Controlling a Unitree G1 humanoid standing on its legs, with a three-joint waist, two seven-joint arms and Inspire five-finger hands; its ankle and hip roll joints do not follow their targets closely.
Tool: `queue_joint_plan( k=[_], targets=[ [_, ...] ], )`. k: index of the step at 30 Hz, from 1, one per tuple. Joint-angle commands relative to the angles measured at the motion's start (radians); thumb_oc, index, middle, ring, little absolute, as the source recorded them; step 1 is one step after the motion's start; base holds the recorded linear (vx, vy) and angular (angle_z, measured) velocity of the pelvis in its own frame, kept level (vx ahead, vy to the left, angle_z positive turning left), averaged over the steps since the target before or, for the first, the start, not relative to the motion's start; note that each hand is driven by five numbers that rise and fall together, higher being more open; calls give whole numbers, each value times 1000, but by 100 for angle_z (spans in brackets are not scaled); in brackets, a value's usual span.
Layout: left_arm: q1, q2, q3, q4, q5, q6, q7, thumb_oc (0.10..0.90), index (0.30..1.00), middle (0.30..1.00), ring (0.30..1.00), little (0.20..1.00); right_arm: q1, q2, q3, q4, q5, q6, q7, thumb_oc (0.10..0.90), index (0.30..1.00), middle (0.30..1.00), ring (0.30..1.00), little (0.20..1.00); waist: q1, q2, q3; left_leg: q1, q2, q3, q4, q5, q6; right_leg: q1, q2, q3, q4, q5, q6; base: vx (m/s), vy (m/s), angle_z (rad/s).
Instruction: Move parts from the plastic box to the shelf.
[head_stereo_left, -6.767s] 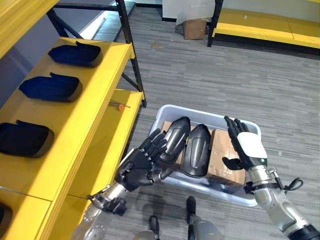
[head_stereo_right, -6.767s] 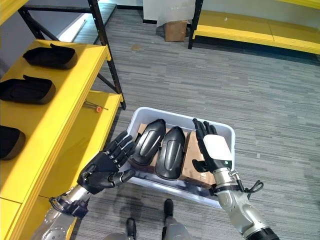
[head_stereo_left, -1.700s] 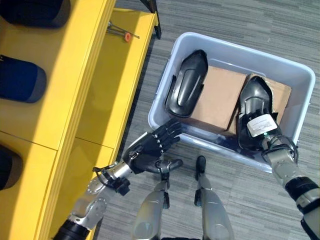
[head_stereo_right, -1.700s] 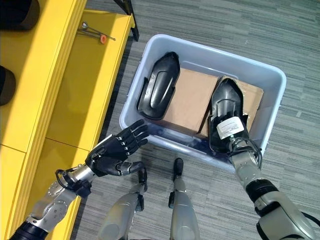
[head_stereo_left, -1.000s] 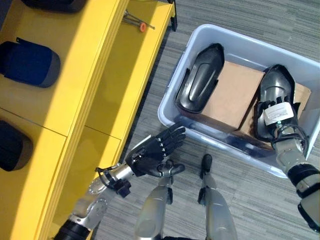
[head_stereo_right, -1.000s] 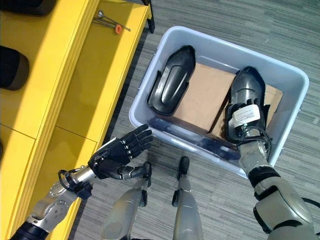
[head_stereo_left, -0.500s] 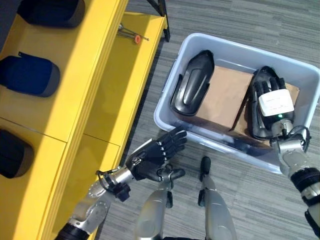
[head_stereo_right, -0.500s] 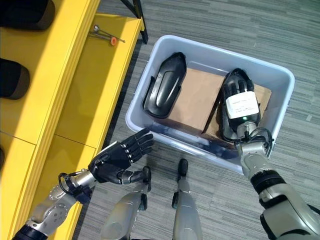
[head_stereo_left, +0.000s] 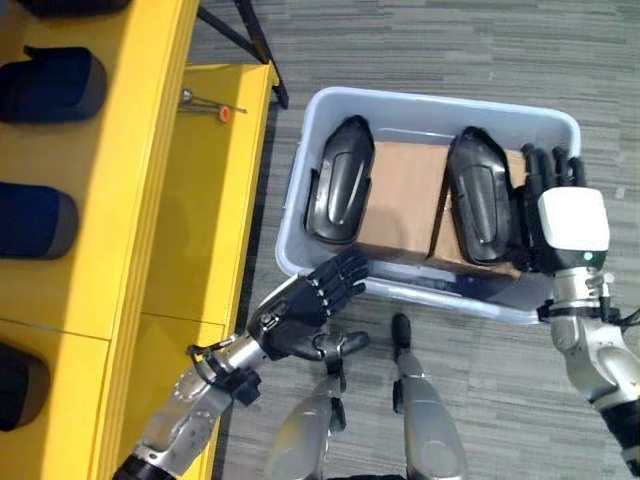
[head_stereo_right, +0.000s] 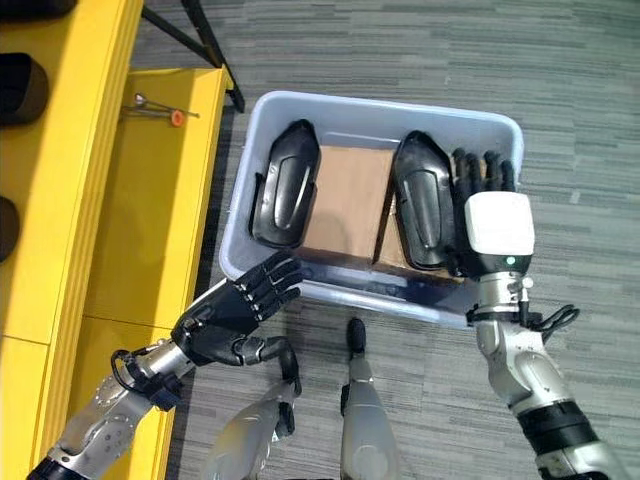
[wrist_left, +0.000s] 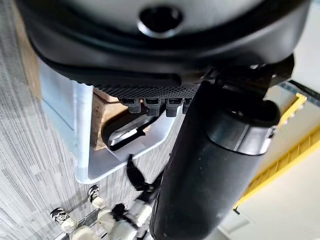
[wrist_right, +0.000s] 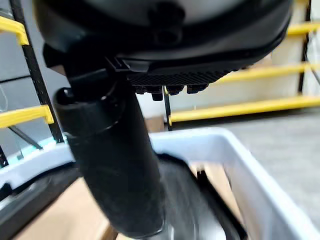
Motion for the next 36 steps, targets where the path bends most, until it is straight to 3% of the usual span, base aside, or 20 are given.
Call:
queue_joint_plan(
  k=[1, 7, 16, 23, 28, 36],
  targets=[
    [1, -2, 18, -115, -36, -93, -36, 900, 1000, 1000, 1000, 1000, -113, -76, 0, -30, 13, -70, 30, 900, 1000, 1000, 1000, 1000, -16, 6, -20, -28, -4, -11, 54, -78, 17, 40, 17, -19, 192, -266, 27, -30, 46, -18],
    [-23, -7, -2, -97, -23, -103, -19, 900, 1000, 1000, 1000, 1000, -138, -69, 66, 6, -17, -70, 23, 900, 1000, 1000, 1000, 1000, -13, 3, -20, -43, -6, -7, 57, -77, 18, 28, 15, -18, 189, -261, 29, -22, -7, -6],
    [-50, -12, -15, -86, -4, -73, -11, 900, 1000, 1000, 1000, 1000, -191, -32, 136, 59, -69, -18, 15, 900, 1000, 1000, 1000, 1000, 4, 8, -20, -97, -11, -11, 67, -70, 21, -25, 19, -26, 212, -266, 24, -21, -17, 1],
    [-44, -7, -14, -86, -15, -49, -10, 900, 1000, 1000, 1000, 1000, -238, -44, 155, 105, -82, 59, 14, 900, 1000, 1000, 1000, 1000, 18, 15, -20, -125, -12, -21, 78, -66, 18, -50, 22, -37, 235, -277, 17, 1, -1, 2],
    [-35, -6, -8, -77, -19, -55, -27, 900, 1000, 1000, 1000, 1000, -250, -36, 160, 190, -132, 153, 4, 900, 1000, 1000, 1000, 1000, 35, 20, -20, -146, -12, -30, 80, -60, 19, -70, 24, -49, 251, -283, 13, 6, -8, 6],
    [-24, -5, 1, -77, -25, -53, -50, 900, 1000, 1000, 1000, 1000, -248, -14, 149, 298, -78, 242, -48, 900, 1000, 1000, 1000, 1000, 48, 22, -20, -151, -10, -37, 82, -59, 18, -70, 24, -61, 252, -285, 9, 8, -7, 5]
  ],
)
